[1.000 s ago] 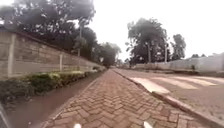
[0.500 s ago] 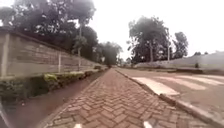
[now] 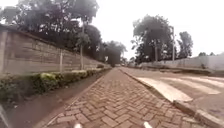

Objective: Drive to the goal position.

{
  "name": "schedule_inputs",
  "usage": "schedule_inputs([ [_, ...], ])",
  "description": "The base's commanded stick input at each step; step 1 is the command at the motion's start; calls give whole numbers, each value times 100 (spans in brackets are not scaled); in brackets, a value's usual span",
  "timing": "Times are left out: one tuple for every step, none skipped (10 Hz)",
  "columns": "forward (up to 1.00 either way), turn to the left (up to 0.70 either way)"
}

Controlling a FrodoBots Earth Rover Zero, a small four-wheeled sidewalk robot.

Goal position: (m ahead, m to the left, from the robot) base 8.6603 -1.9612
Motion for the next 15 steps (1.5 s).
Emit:
schedule_inputs([
  [70, 1],
  [70, 5],
  [70, 3],
  [70, 1],
  [70, 15],
  [70, 12],
  [70, 9],
  [70, 8],
  [70, 2],
  [70, 0],
  [70, 0],
  [70, 2],
  [70, 8],
  [70, 12],
  [70, 13],
])
